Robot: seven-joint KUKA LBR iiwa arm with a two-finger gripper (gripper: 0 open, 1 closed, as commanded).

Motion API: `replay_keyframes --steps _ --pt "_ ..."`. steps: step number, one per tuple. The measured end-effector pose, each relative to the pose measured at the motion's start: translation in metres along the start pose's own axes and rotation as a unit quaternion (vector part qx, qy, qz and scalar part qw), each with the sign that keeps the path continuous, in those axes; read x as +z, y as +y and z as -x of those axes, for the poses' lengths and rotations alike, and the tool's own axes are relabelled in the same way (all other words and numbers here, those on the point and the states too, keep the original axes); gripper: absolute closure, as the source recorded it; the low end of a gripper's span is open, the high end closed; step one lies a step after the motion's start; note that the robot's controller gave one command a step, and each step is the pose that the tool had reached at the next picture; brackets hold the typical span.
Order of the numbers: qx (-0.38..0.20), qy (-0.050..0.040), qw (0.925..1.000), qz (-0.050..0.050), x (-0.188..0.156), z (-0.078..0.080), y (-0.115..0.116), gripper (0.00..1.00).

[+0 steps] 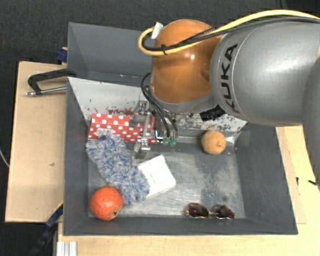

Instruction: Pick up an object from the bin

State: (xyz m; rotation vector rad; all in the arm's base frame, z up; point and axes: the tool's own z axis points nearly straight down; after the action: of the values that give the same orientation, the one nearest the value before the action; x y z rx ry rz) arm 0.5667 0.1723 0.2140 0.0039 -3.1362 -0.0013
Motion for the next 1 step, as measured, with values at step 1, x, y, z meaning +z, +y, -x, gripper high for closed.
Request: replay_keyframes --steps 1 --pt "0.001 -0.0041 1.0000 0.001 -0.0045 0.0019 -0.0010 0.00"
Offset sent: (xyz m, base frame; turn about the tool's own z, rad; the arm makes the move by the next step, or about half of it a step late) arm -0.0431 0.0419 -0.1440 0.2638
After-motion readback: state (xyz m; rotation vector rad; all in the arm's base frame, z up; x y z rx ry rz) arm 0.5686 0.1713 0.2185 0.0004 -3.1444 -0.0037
